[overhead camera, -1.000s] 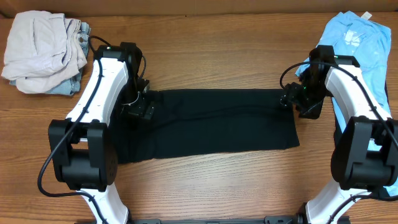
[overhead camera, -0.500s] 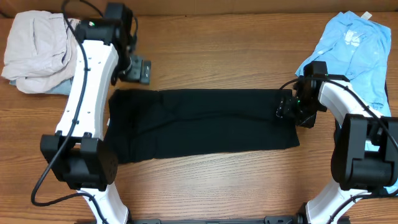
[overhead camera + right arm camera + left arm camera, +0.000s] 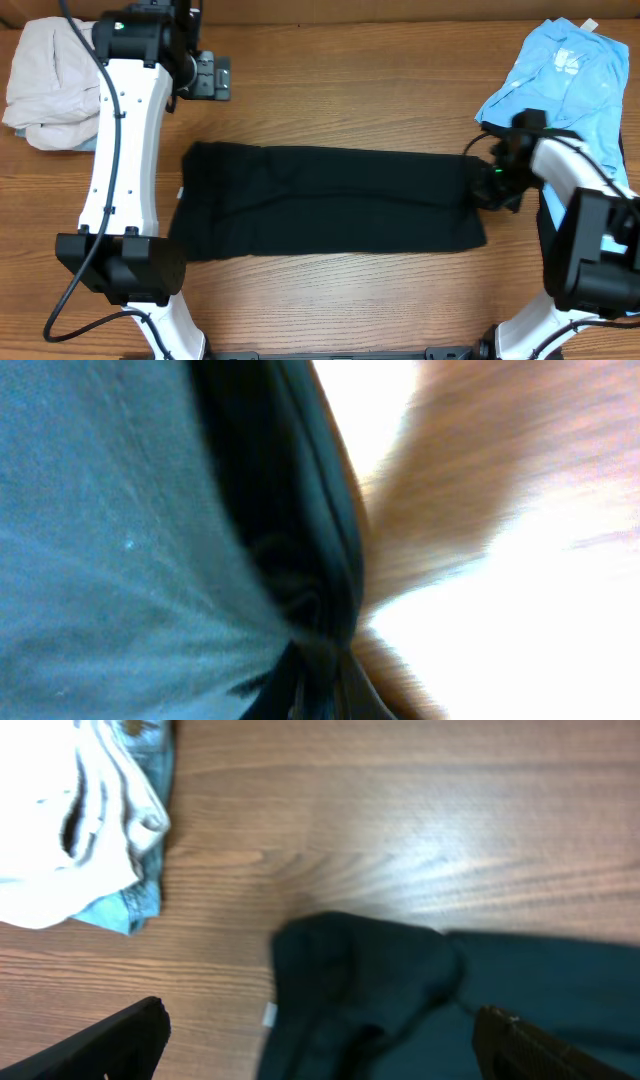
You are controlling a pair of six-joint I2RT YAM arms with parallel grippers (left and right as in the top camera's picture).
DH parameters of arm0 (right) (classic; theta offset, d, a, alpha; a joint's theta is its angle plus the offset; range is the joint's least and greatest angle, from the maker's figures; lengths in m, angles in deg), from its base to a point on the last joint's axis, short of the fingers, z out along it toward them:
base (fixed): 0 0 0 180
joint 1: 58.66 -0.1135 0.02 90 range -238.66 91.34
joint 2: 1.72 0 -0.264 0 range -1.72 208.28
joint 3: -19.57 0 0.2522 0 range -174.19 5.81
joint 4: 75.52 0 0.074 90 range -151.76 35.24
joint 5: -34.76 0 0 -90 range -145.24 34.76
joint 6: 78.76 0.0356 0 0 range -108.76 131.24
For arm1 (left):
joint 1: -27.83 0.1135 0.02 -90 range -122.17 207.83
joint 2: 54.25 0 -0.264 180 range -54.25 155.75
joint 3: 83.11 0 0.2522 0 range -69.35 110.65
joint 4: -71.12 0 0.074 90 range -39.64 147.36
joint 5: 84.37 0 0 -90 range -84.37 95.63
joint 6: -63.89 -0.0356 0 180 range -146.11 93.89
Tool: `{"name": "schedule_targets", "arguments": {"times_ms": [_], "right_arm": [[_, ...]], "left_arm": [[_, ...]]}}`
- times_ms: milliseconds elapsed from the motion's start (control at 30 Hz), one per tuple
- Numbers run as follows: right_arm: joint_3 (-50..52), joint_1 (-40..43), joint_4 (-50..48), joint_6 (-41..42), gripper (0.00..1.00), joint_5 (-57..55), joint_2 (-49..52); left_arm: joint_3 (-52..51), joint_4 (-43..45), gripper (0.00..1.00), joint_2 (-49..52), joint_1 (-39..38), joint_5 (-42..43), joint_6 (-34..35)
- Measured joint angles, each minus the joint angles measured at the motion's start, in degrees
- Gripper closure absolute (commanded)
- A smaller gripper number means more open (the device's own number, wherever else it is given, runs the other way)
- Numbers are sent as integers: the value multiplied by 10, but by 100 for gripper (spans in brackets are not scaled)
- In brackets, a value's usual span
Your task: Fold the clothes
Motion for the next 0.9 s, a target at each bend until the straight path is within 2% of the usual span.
{"name": "schedule_targets", "arguments": {"times_ms": [200, 367, 600, 900], "right_arm": [[-68, 86, 59, -42, 96, 52, -29], [-81, 81, 72, -67, 96, 85, -88], [-82, -30, 55, -61, 96, 97, -107], [-82, -233, -27, 21, 96, 81, -107]], "left_arm": [[16, 13, 0, 0, 37, 0, 11], [17, 17, 0, 0, 59, 0, 12], [17, 21, 0, 0, 65, 0, 12], [17, 23, 0, 0, 65, 18, 12]]}}
